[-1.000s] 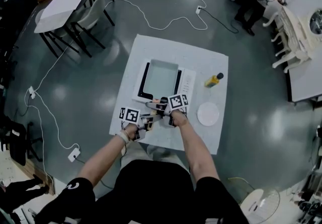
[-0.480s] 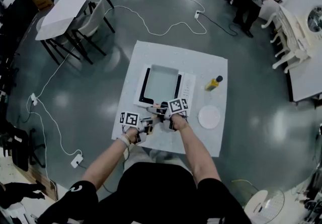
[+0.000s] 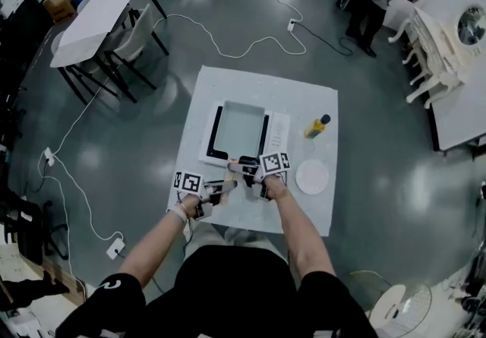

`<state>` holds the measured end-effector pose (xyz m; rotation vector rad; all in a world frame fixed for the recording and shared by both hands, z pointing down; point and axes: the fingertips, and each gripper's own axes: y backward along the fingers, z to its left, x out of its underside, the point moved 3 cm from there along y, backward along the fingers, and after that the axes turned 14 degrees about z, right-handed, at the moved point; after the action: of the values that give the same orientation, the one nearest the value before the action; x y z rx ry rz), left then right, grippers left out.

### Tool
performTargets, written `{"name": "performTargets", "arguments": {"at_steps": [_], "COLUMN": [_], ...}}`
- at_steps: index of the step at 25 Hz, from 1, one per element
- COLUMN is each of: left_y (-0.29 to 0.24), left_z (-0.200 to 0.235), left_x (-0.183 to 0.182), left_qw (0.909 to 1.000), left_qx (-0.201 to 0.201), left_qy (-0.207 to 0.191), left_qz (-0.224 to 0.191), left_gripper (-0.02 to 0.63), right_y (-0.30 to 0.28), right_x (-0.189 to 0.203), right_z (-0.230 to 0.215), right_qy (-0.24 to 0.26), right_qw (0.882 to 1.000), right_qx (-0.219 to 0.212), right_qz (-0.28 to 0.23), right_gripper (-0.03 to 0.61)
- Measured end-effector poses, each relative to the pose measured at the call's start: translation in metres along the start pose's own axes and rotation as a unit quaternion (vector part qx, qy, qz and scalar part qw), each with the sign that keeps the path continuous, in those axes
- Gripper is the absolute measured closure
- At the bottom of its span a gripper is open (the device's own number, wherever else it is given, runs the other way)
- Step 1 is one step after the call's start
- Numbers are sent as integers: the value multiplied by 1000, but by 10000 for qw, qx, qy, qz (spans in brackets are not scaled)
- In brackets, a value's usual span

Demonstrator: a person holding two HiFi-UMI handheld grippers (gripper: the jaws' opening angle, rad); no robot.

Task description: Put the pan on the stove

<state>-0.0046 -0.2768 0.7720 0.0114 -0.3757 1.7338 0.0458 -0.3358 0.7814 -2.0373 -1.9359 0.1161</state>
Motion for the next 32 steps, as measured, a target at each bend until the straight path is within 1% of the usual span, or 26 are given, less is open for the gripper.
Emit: {"name": "performTargets", "arguments": {"at_steps": [1, 3, 4, 5, 7, 8, 10, 11, 12, 13, 15, 17, 19, 22, 23, 24, 25, 26, 28, 29, 30, 32], "left_y": [2, 3, 6, 11, 18, 26, 49, 58, 66, 76, 100, 118, 129, 136, 138, 141, 144, 147, 154, 158, 161, 168], "left_z": [-2, -12, -14, -13, -16, -15, -2, 0, -2, -1, 6, 3, -8, -30, -37, -43, -50, -56, -67, -74, -82, -97], "left_x": [0, 2, 4, 6, 10, 10, 6, 6, 5, 2, -10, -25, -42, -65, -71, -77, -83, -88, -97, -101, -105, -111], "left_qw": [9999, 9981, 9977, 9978, 9958, 9962, 9994, 9992, 9986, 9982, 9949, 9885, 9818, 9750, 9718, 9673, 9611, 9534, 9357, 9267, 9182, 9018], "left_qx": [89, 523, 588, 572, 736, 685, 134, 38, 94, -14, -670, -1099, -1327, -1382, -1456, -1591, -1771, -1975, -2379, -2534, -2653, -2859], "left_qy": [36, 299, 323, 317, 504, 482, 120, 86, 170, 148, -215, -473, -723, -955, -1053, -1197, -1379, -1580, -1956, -2121, -2272, -2514], "left_qz": [-34, -105, -97, -89, -192, -252, -308, -379, -492, -585, -725, -925, -1147, -1456, -1523, -1574, -1612, -1644, -1723, -1787, -1866, -2045], "left_gripper": [454, 438, 422, 410, 397, 395, 394, 394, 394, 394, 396, 397, 399, 403, 406, 409, 416, 428, 451, 465, 479, 515], "right_y": [5, 16, 21, 26, 39, 45, 59, 65, 72, 80, 95, 109, 120, 132, 136, 139, 142, 144, 148, 149, 151, 155], "right_x": [0, 2, 3, 5, 9, 11, 14, 16, 16, 16, 11, 2, -8, -26, -33, -39, -46, -52, -63, -68, -72, -80], "right_z": [-1, -2, -3, -4, -7, -9, -13, -15, -16, -16, -14, -8, -1, 12, 18, 24, 30, 36, 50, 59, 69, 89], "right_qy": [-9, -65, -87, -95, -92, -75, 0, 58, 129, 208, 348, 499, 637, 913, 1061, 1245, 1465, 1714, 2214, 2429, 2605, 2845], "right_qw": [10000, 9999, 9998, 9997, 9995, 9993, 9987, 9981, 9973, 9961, 9931, 9897, 9861, 9762, 9697, 9604, 9476, 9311, 8945, 8787, 8660, 8467], "right_qx": [10, 65, 105, 146, 233, 290, 478, 598, 725, 854, 1116, 1337, 1528, 1949, 2175, 2465, 2816, 3196, 3863, 4084, 4230, 4411], "right_qz": [-48, -129, -154, -174, -204, -205, -159, -120, -81, -49, -41, -86, -146, -281, -325, -356, -372, -376, -405, -464, -565, -871], "right_gripper": [371, 371, 371, 371, 371, 371, 371, 371, 371, 371, 376, 387, 396, 419, 431, 442, 449, 463, 492, 503, 512, 528]}}
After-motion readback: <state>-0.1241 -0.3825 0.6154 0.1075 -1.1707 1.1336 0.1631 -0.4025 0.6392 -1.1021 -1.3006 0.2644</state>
